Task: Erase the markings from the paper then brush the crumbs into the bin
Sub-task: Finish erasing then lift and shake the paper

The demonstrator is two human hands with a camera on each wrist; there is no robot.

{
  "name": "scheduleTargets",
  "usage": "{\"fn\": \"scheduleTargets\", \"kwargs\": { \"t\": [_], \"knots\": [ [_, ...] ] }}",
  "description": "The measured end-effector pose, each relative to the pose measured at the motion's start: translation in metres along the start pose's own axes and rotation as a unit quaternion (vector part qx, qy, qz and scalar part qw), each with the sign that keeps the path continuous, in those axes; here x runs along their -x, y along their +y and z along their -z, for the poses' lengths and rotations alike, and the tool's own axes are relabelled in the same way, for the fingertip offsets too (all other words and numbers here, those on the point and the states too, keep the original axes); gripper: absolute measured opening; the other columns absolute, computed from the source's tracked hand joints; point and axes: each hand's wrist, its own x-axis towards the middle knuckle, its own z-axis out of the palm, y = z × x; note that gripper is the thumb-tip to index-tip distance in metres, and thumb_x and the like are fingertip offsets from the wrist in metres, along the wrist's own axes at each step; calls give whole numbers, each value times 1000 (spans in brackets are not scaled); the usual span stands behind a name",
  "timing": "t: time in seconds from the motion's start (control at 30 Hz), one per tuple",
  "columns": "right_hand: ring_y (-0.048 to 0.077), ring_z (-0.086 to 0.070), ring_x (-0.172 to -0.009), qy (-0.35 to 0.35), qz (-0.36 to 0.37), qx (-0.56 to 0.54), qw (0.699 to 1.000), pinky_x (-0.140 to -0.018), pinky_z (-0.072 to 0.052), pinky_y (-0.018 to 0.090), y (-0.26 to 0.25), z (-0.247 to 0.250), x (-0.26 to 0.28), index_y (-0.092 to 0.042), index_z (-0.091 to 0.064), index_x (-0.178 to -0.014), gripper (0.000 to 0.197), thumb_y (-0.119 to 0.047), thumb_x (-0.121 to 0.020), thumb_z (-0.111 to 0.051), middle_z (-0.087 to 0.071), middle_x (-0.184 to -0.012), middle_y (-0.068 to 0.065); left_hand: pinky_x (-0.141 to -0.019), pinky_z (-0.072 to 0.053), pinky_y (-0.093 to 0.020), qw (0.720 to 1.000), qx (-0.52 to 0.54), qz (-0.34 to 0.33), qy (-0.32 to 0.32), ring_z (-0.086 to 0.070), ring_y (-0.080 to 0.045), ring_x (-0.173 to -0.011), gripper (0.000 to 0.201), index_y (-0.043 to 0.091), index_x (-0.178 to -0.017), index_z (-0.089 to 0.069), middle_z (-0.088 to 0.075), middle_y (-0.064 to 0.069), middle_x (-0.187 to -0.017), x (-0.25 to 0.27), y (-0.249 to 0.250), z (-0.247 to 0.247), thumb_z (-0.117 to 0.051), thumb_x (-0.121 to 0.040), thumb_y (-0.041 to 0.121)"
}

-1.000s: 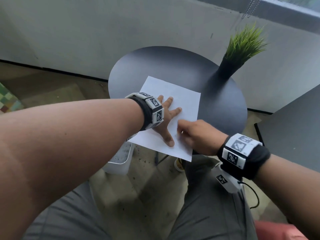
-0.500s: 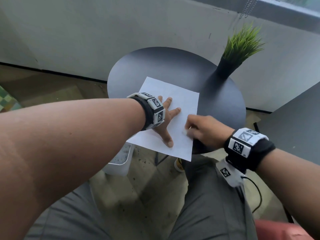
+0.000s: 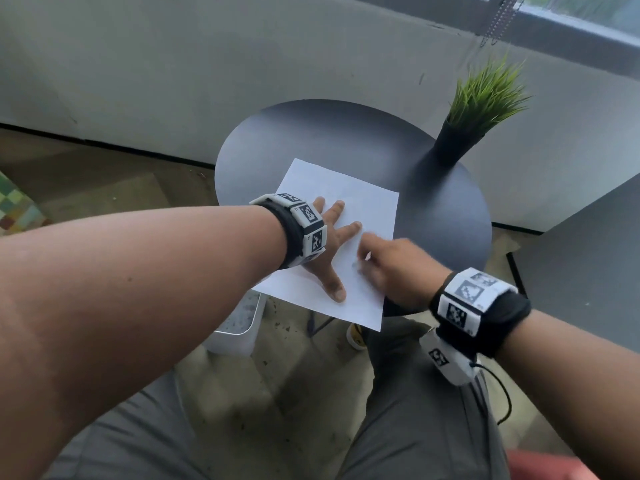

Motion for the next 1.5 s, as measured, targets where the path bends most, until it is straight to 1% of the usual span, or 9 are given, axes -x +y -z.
{"fn": "scheduleTargets", "kwargs": {
  "t": [0.07,0.23,0.53,0.67,0.87,1.07,1.23,1.4,1.5],
  "knots": [
    [23,-56,-85,-63,84,-4,994,-75,-48,33,-17,-2,4,-24,-52,-100,9,-25,-92,-52,-64,-96,1,-114,-11,-69,1000,3,-3,0,18,-42,-150,141,41,-155,17,26,-6,-164,-1,-1,-1,-67,-53,90],
    [25,-56,-89,37,-70,-17,997,-78,-47,33,5,18,-32,-20,-54,-105,19,-35,-93,-55,-60,-94,3,-117,-10,-67,1000,11,-9,14,18,-39,-151,138,42,-155,17,24,-5,-165,-2,-5,-5,-64,-54,91],
    [26,-56,-92,28,-105,-23,994,-77,-44,32,20,24,-44,-17,-55,-106,23,-37,-94,-53,-61,-100,5,-122,-9,-50,997,74,-35,15,5,-27,-154,119,39,-160,-5,9,-3,-168,10,-25,8,-61,-67,86],
    [29,-58,-90,33,-121,0,992,-79,-50,36,14,23,-47,-16,-53,-103,21,-35,-95,-51,-63,-99,9,-121,-7,-59,999,40,-35,10,11,-27,-154,123,46,-157,4,16,3,-167,14,-38,-5,-62,-62,88],
    [19,-53,-84,-65,148,41,986,-77,-45,31,-30,9,-18,-20,-58,-101,12,-21,-90,-55,-60,-89,-5,-120,-6,-64,999,26,-39,21,14,-28,-153,130,39,-157,13,21,4,-166,12,-34,-13,-64,-63,87],
    [30,-59,-92,24,-74,42,996,-73,-46,32,6,27,-41,-15,-54,-97,17,-31,-90,-56,-65,-97,7,-120,-6,-62,998,27,-42,26,15,-25,-153,135,33,-158,14,22,7,-166,10,-36,-17,-62,-62,89],
    [19,-50,-83,-104,148,49,982,-75,-40,30,-38,10,-20,-17,-55,-100,10,-21,-91,-54,-58,-89,-3,-121,-8,-59,997,32,-61,34,14,-24,-154,137,32,-158,13,21,8,-166,12,-35,-21,-62,-59,90],
    [27,-57,-90,28,-68,-5,997,-73,-43,31,0,20,-52,-18,-53,-96,16,-33,-91,-56,-62,-96,4,-120,-8,-61,997,28,-57,40,13,-24,-154,137,31,-158,13,20,9,-166,14,-31,-24,-60,-60,92],
    [31,-56,-85,40,-60,-8,997,-71,-45,34,0,8,-49,-17,-48,-97,17,-34,-94,-50,-61,-92,7,-120,-14,-57,997,17,-63,47,5,-23,-154,132,31,-159,6,14,9,-167,18,-34,-20,-60,-62,90]
  ]
}}
